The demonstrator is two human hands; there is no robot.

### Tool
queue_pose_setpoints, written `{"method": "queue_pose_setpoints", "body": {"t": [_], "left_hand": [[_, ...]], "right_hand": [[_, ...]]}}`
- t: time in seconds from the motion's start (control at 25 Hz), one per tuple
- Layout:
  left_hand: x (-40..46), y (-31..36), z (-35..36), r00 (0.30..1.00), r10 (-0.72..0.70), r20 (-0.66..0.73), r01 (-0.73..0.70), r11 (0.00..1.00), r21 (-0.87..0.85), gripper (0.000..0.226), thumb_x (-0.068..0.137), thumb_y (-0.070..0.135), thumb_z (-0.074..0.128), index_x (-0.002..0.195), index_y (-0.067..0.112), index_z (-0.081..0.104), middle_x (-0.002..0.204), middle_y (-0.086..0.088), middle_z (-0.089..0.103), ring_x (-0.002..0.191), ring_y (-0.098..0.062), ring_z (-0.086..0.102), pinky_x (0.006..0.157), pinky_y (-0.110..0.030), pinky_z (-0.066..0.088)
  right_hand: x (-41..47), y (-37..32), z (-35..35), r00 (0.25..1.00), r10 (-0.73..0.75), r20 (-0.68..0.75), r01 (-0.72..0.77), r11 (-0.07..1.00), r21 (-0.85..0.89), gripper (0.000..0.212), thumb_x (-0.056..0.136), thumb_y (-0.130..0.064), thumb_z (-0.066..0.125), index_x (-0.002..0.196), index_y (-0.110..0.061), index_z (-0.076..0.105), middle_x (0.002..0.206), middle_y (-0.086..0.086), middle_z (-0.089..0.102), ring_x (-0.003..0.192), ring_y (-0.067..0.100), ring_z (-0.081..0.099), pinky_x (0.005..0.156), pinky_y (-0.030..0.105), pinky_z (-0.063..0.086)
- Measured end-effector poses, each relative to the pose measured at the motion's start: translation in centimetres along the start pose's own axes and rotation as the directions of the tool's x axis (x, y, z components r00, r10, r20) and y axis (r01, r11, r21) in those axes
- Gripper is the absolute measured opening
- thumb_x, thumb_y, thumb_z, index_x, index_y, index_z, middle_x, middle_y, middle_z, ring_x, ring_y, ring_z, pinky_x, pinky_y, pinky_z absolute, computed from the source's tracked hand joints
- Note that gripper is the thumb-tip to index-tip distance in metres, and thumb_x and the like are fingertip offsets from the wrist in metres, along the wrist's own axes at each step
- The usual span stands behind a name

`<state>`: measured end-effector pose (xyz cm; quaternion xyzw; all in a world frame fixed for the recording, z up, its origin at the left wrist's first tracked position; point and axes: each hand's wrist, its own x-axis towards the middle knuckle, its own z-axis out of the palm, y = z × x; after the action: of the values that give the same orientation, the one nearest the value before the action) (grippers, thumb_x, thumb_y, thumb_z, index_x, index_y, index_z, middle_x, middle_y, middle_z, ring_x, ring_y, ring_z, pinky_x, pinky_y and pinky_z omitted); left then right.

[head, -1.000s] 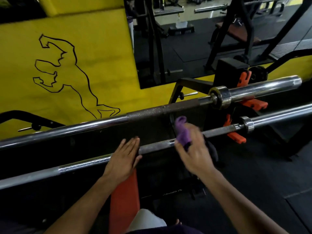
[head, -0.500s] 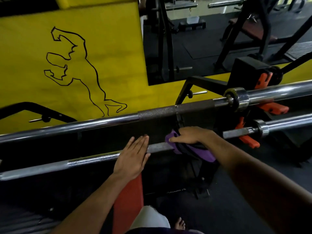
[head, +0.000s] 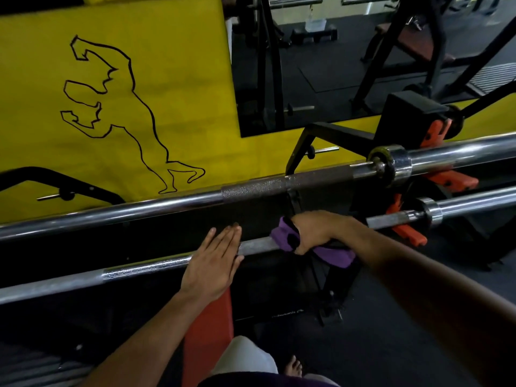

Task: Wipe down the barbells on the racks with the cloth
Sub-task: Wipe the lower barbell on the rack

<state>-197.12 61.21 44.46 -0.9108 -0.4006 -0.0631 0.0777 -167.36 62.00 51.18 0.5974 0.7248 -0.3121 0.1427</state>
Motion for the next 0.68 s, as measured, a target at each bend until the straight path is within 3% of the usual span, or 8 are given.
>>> {"method": "queue_pose_setpoints", "body": {"t": [0.08,0.12,0.2,0.28,0.4,0.52,0.64,0.68], "left_hand": [[-0.2,0.0,0.1,1.0,0.011,-0.007,-0.011,1.0,0.005,0.062,0.106,0.04,0.03,0.155,0.004,0.034,0.158,-0.012,0.041,0.145,-0.022,0.041,0.124,-0.043,0.019],[-0.3,0.0,0.2,1.0,0.012,-0.007,-0.012,1.0,0.006,0.062,0.106,0.04,0.031,0.155,0.004,0.034,0.159,-0.011,0.04,0.145,-0.021,0.041,0.124,-0.043,0.02],[-0.3,-0.2,0.2,1.0,0.011,-0.009,-0.011,1.0,-0.001,0.062,0.105,0.04,0.032,0.155,0.004,0.035,0.159,-0.011,0.04,0.145,-0.021,0.041,0.123,-0.044,0.021],[-0.2,-0.1,0.3,1.0,0.008,-0.02,-0.008,1.0,0.004,0.062,0.105,0.04,0.033,0.155,0.004,0.036,0.159,-0.011,0.04,0.145,-0.022,0.041,0.123,-0.045,0.023],[-0.1,0.0,0.1,1.0,0.009,-0.008,-0.009,1.0,0.003,0.062,0.105,0.04,0.032,0.155,0.004,0.036,0.159,-0.011,0.04,0.145,-0.021,0.041,0.123,-0.044,0.023],[-0.1,0.0,0.0,1.0,0.012,-0.001,-0.012,1.0,-0.004,0.061,0.105,0.039,0.033,0.154,0.004,0.037,0.158,-0.011,0.041,0.145,-0.021,0.041,0.123,-0.044,0.022],[-0.2,0.0,-0.1,1.0,0.016,0.023,-0.016,1.0,0.007,0.061,0.105,0.04,0.033,0.155,0.004,0.037,0.158,-0.011,0.042,0.145,-0.022,0.042,0.124,-0.043,0.02],[-0.2,-0.1,-0.2,0.999,0.016,0.034,-0.017,1.0,0.007,0.061,0.105,0.04,0.033,0.155,0.004,0.036,0.158,-0.011,0.042,0.145,-0.021,0.042,0.124,-0.042,0.018]], "right_hand": [[0.8,0.0,-1.6,0.975,-0.002,0.223,-0.031,0.988,0.148,0.037,0.069,-0.035,0.087,0.096,-0.029,0.063,0.097,-0.007,0.067,0.094,0.021,0.066,0.084,0.033,0.055],[0.9,0.1,-1.6,0.975,-0.009,0.223,-0.023,0.99,0.14,0.038,0.07,-0.034,0.087,0.098,-0.028,0.063,0.098,-0.007,0.067,0.094,0.021,0.066,0.084,0.032,0.055],[0.0,-0.1,-0.2,1.0,-0.026,0.005,0.026,1.0,-0.008,0.043,0.075,-0.038,0.081,0.109,-0.026,0.056,0.095,-0.007,0.063,0.089,0.02,0.065,0.076,0.033,0.052],[-1.0,-0.2,2.8,0.923,-0.152,-0.354,0.045,0.954,-0.295,0.047,0.077,-0.037,0.074,0.116,-0.026,0.051,0.098,-0.005,0.064,0.088,0.023,0.066,0.071,0.036,0.048],[-1.4,0.2,5.2,0.811,-0.267,-0.521,0.031,0.909,-0.416,0.047,0.074,-0.027,0.074,0.116,-0.022,0.053,0.102,-0.001,0.066,0.087,0.023,0.066,0.07,0.036,0.047],[-1.3,0.0,3.6,0.895,-0.17,-0.412,0.033,0.947,-0.319,0.038,0.081,-0.045,0.07,0.107,-0.025,0.051,0.097,-0.003,0.066,0.085,0.022,0.067,0.067,0.034,0.044],[-1.1,0.2,0.7,0.988,-0.02,-0.15,0.0,0.991,-0.131,0.057,0.074,-0.07,0.071,0.1,-0.023,0.053,0.091,-0.004,0.061,0.083,0.022,0.062,0.072,0.035,0.048],[-1.0,0.3,0.6,0.99,-0.01,-0.144,-0.007,0.994,-0.113,0.06,0.072,-0.073,0.071,0.1,-0.022,0.053,0.091,-0.004,0.061,0.084,0.022,0.061,0.074,0.037,0.05]]}}
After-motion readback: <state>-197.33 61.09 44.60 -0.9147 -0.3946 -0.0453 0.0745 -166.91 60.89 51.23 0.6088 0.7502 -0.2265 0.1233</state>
